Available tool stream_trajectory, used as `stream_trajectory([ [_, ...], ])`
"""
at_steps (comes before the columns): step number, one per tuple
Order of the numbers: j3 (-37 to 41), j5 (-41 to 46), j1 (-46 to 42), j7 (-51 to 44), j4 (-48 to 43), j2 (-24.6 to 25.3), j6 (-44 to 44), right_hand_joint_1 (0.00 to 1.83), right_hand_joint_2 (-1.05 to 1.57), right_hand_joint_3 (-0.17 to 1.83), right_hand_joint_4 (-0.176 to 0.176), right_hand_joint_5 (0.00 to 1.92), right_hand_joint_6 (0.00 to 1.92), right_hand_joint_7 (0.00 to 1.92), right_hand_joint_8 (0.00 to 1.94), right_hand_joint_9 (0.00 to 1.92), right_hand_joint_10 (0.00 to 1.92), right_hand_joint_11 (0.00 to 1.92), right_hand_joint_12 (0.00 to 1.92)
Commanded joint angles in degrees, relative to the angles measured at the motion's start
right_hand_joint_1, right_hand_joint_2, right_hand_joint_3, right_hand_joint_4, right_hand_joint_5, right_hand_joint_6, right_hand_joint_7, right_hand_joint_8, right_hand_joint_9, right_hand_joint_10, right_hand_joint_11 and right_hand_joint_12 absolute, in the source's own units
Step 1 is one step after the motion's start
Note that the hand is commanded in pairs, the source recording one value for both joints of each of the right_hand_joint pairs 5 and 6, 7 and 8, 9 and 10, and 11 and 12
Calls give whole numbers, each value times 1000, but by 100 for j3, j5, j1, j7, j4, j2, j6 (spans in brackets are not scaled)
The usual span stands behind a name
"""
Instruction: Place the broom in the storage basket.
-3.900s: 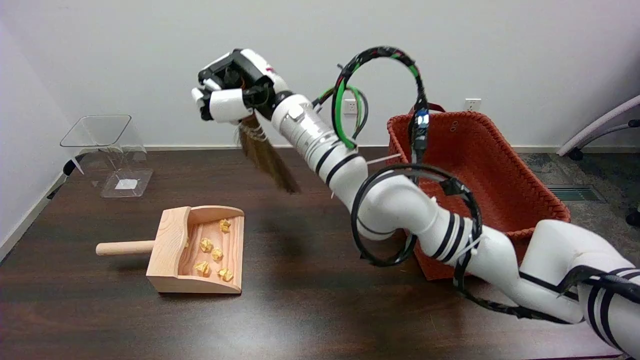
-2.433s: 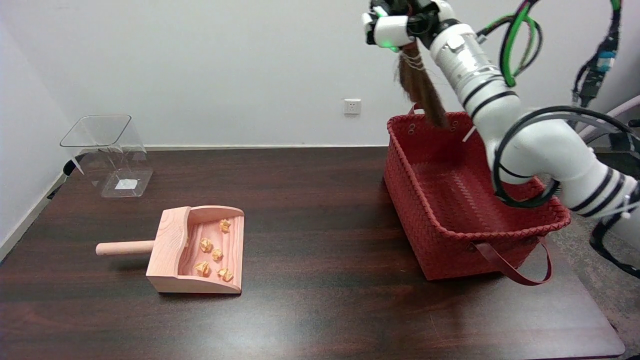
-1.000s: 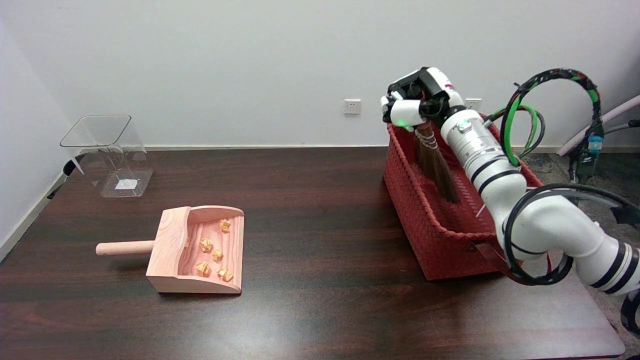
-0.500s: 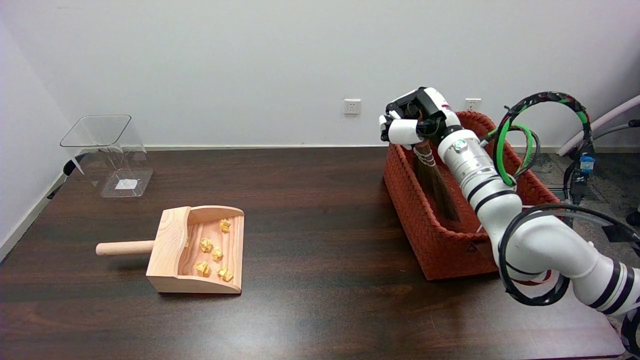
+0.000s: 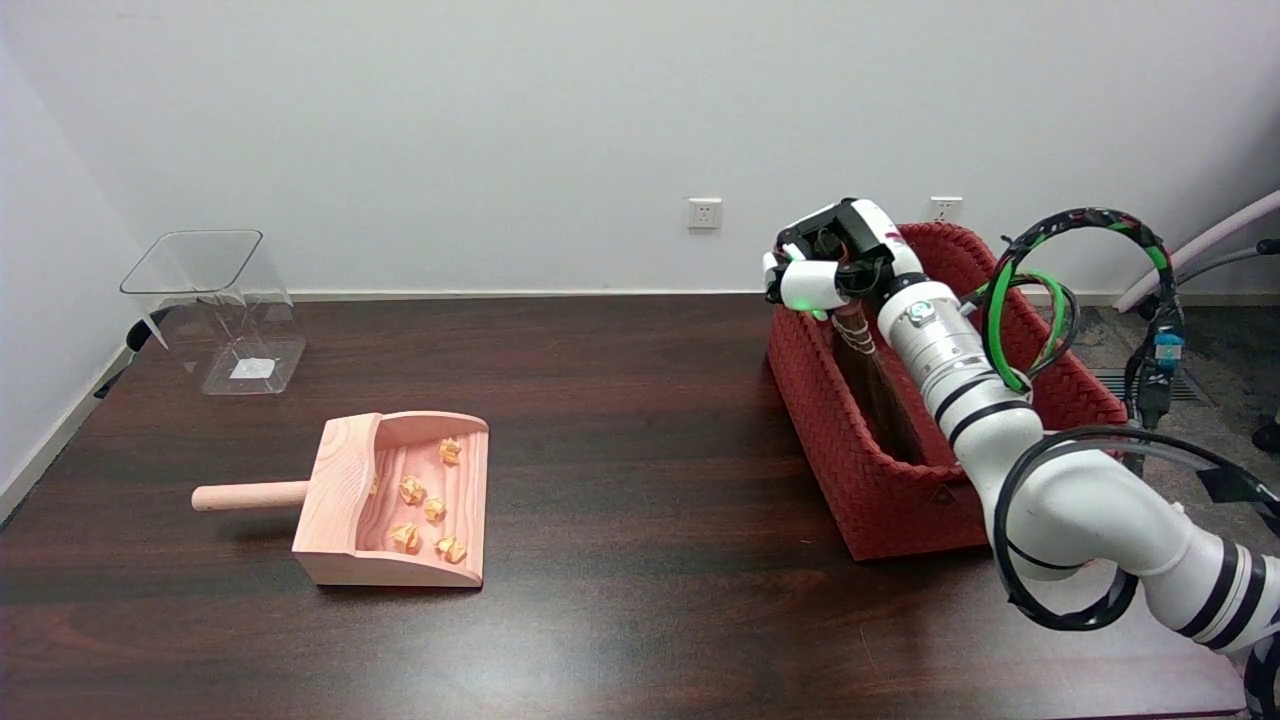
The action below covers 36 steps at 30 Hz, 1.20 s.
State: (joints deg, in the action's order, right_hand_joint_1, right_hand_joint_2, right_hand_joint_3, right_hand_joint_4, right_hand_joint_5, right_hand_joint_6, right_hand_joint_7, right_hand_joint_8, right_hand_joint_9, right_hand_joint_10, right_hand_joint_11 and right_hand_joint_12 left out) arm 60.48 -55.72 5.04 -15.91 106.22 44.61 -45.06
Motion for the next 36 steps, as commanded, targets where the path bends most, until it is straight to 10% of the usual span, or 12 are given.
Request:
stream_trajectory([
  [1,1,-90,-135,19,-120,65,-47,1332,670,1097,0,1920,1920,1920,1920,1920,1920,1920,1920],
  [17,10,-66,-158,19,-174,81,-13,1026,1343,509,0,1920,1920,1918,1918,1920,1920,1920,1920],
  [20,17,-66,-158,19,-190,81,1,1109,872,748,0,1696,1696,1708,1708,1696,1696,1696,1696],
  [23,17,-68,-158,19,-190,81,1,1199,127,1014,0,1011,1011,1198,1198,1011,1011,1011,1011],
  [27,17,-82,-155,19,-193,81,1,1180,-115,1082,0,711,711,803,803,711,711,711,711],
  [29,17,-82,-132,19,-202,81,1,1146,-375,1222,0,493,493,294,294,493,493,493,493],
  [36,190,-215,-84,27,-213,81,-41,1098,-592,1137,0,0,0,108,108,0,0,0,0],
])
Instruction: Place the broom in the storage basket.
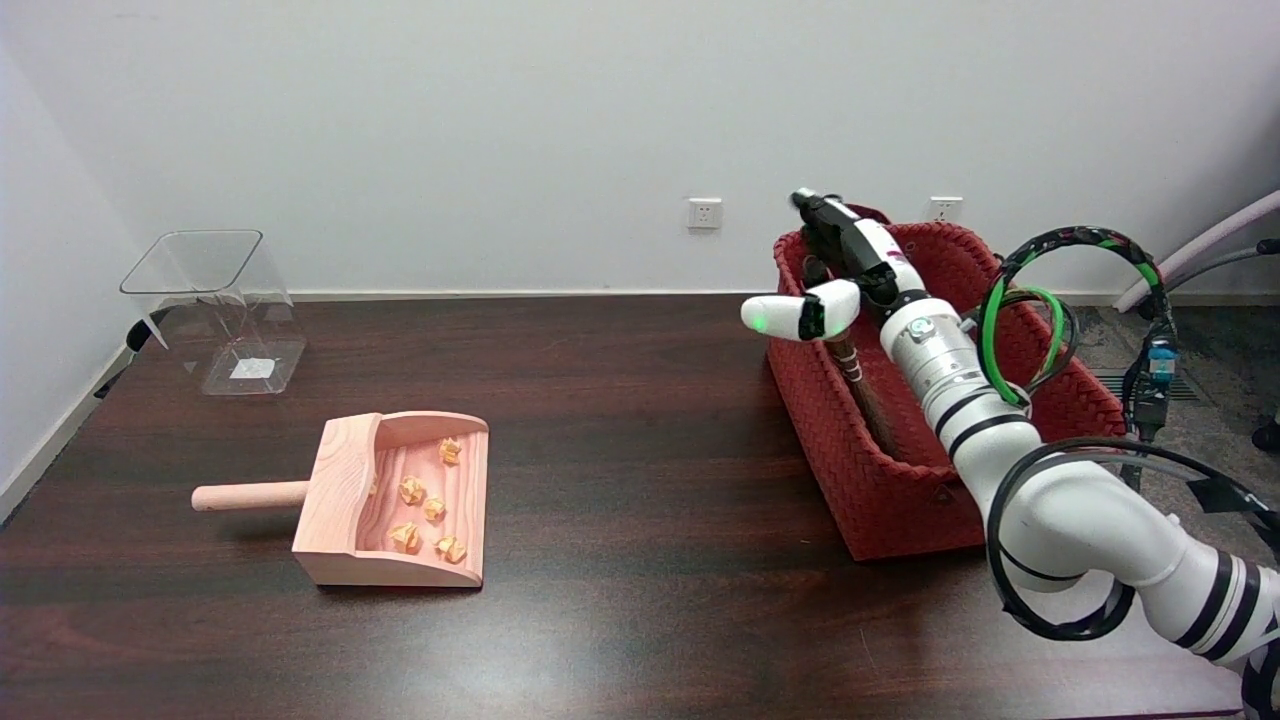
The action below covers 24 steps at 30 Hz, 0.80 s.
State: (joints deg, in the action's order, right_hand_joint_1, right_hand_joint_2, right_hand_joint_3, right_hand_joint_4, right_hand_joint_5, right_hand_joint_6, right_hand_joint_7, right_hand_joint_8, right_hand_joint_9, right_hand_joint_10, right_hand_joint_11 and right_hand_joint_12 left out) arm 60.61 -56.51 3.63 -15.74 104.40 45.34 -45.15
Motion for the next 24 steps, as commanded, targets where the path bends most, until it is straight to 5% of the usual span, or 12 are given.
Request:
stream_trajectory([
  [1,244,-203,65,12,-32,8,-45,1093,-591,1122,0,0,0,92,92,0,0,0,0],
  [13,1121,-1106,107,287,-194,8,-45,1062,-471,1004,0,0,0,7,7,0,0,0,0],
  [24,1817,-1855,-189,2574,-1239,25,-45,982,-352,992,0,45,45,0,0,45,45,45,45],
])
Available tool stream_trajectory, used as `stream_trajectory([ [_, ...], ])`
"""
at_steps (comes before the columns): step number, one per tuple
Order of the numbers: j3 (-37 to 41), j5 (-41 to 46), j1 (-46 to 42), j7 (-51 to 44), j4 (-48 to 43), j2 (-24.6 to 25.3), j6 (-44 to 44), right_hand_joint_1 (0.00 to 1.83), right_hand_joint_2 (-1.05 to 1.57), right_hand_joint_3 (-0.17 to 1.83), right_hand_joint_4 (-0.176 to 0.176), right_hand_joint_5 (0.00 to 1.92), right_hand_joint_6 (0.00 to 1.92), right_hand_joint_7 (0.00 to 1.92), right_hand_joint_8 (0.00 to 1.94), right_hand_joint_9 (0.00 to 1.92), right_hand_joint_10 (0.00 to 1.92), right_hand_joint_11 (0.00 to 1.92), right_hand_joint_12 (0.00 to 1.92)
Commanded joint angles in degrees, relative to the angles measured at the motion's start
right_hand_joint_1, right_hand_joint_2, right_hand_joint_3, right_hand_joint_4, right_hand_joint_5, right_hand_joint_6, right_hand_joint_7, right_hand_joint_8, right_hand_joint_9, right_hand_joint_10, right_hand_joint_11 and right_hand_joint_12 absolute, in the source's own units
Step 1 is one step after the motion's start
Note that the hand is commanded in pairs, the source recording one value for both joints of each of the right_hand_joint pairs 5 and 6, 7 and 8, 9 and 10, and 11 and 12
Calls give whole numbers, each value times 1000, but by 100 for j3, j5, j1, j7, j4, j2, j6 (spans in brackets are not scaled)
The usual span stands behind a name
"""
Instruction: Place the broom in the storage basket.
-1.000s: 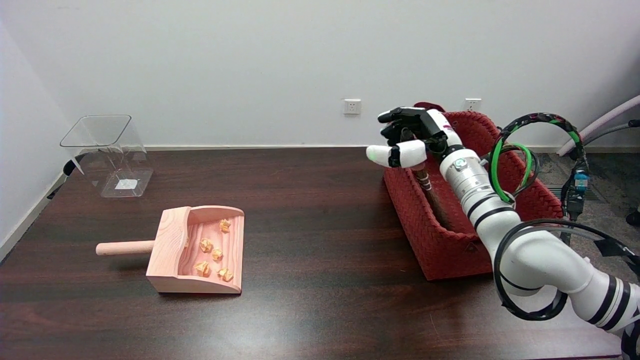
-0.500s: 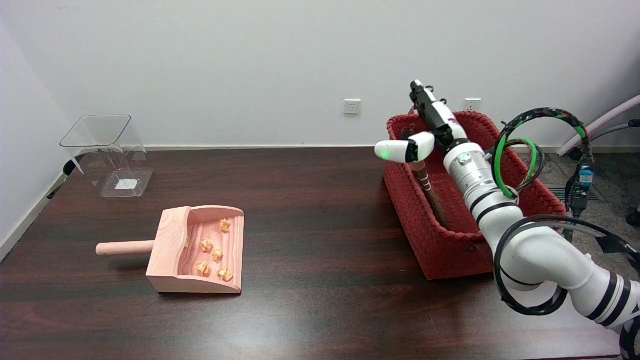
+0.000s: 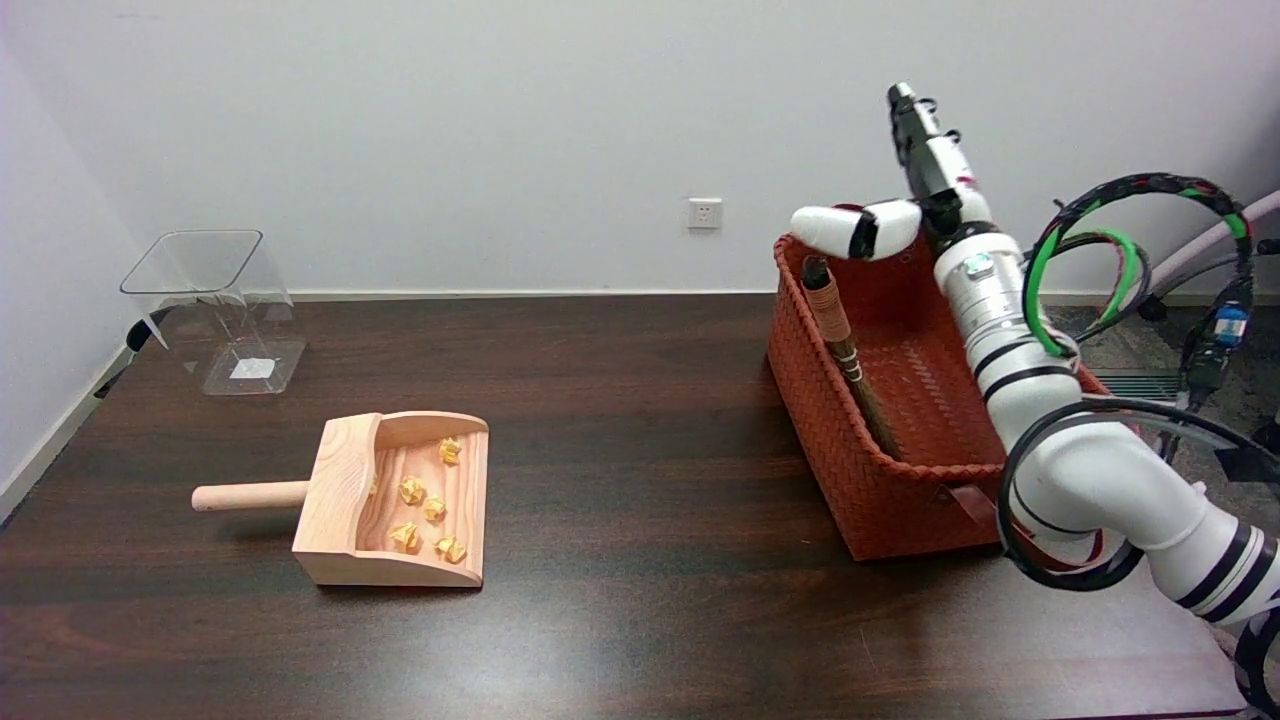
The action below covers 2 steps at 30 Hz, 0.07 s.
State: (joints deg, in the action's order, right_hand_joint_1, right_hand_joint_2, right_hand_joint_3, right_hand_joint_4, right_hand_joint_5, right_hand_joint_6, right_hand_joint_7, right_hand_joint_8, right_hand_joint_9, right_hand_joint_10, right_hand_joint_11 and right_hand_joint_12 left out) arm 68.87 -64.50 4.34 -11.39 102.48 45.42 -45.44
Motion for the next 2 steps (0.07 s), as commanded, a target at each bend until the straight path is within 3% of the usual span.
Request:
stream_trajectory([
  [1,1027,-1127,-275,2276,-1135,24,-18,955,-291,964,0,82,82,0,0,82,82,82,82],
  [2,1066,-1229,-291,2489,-1259,25,-29,947,-263,946,0,100,100,0,0,100,100,100,100],
])
